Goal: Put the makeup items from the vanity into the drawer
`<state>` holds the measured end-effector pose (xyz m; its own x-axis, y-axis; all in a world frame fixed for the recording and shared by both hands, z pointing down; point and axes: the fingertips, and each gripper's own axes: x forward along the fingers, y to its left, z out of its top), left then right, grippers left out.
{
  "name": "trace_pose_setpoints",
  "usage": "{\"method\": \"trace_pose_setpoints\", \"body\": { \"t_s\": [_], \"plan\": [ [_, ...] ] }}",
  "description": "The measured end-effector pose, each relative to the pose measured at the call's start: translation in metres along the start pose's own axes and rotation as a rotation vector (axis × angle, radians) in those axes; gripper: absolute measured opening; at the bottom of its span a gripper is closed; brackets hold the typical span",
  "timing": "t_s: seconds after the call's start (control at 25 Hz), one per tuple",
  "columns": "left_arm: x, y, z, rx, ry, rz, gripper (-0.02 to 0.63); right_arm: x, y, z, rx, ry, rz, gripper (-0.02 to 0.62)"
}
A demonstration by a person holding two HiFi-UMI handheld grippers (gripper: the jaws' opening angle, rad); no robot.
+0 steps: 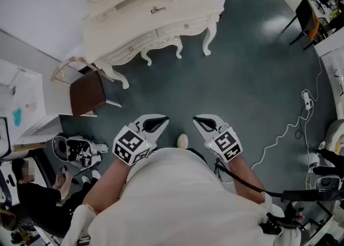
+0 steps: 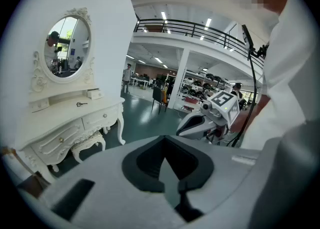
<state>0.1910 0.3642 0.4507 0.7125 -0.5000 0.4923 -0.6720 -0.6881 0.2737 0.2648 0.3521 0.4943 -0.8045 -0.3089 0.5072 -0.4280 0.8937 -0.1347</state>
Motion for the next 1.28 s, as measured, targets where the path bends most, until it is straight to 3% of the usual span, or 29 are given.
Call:
{"method": "trace_pose_setpoints", "body": {
  "t_s": [0.2,0.72,0.88,0.96,1.04,1.28],
  "plan": [
    [0.001,0.002,0.005,0.041,0.017,-0.016,-0.002,0.007,0.002,0.010,0.009,-0.022,-0.003,0.000],
    [-0.031,0.035,-0.005,-0.058,-0.064,0.078,-0.001,0.039,0.005,0.023,-0.028,-0.006,0.065,0.000],
    [-0.030,0.075,-0.001,-0.069,-0.064,0.072,-0.001,0.070,-0.015,0.042,-0.044,-0.012,0.051,0.003],
    [-0.027,0.099,0.002,-0.065,-0.060,0.049,0.000,0.090,-0.027,0.051,-0.039,-0.005,0.041,0.049],
    [-0.021,0.129,0.006,-0.052,-0.059,0.022,0.000,0.112,-0.043,0.062,-0.036,0.008,0.021,0.054],
    [-0.015,0.215,0.059,-0.004,-0.091,-0.045,0.015,0.166,-0.096,0.119,-0.047,0.043,-0.065,0.040]
  ]
}}
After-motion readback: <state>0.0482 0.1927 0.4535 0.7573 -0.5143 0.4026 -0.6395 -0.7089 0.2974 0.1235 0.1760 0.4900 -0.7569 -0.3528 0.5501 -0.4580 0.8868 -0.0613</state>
